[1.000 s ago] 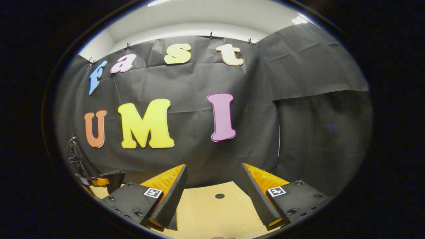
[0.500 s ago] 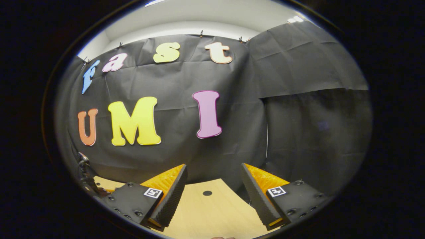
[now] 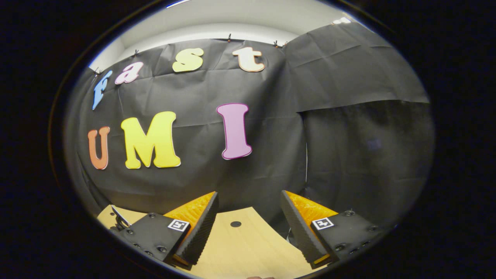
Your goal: Grasp the waist and the cuffs of the jeans and fold them to make the two legs overlap; first hold the waist and fold one-third of the jeans toward the cuffs, then hold the cuffs and fold the remaining one-third in the same direction to finish folding.
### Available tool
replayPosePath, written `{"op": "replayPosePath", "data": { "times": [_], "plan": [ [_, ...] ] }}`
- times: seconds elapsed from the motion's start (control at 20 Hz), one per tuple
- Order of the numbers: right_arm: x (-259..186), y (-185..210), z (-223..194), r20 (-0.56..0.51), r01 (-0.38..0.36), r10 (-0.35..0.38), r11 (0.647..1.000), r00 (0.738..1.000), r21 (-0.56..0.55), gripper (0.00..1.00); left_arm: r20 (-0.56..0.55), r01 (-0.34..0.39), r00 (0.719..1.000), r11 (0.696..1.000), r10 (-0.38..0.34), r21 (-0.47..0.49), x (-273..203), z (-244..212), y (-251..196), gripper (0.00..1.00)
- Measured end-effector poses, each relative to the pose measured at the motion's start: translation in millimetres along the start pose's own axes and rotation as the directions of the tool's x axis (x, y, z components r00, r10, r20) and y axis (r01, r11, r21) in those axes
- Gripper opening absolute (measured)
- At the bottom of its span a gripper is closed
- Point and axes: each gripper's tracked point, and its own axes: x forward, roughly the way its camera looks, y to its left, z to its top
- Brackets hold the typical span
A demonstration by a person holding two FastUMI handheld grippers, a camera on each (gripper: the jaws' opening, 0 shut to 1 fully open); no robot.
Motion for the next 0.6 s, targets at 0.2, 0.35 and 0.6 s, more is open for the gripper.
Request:
{"op": "replayPosePath", "data": {
  "times": [0.2, 0.35, 0.6],
  "plan": [
    [2, -3, 1, -0.002, -0.001, 0.001, 1.0, 1.0, -0.003, 0.96, -0.02, -0.002, 1.0, 0.995, 0.004, 0.101, 5, -16, -10, 0.06],
    [4, -4, -2, -0.008, 0.002, -0.002, 1.0, 1.0, -0.005, 0.94, -0.013, -0.014, 1.0, 0.984, 0.016, 0.177, 6, -21, -13, 0.08],
    [1, 0, -6, -0.017, 0.0, 0.0, 1.0, 1.0, -0.021, 0.94, -0.029, 0.034, 0.999, 0.973, -0.028, 0.228, 7, -29, -31, 0.47]
  ]
}}
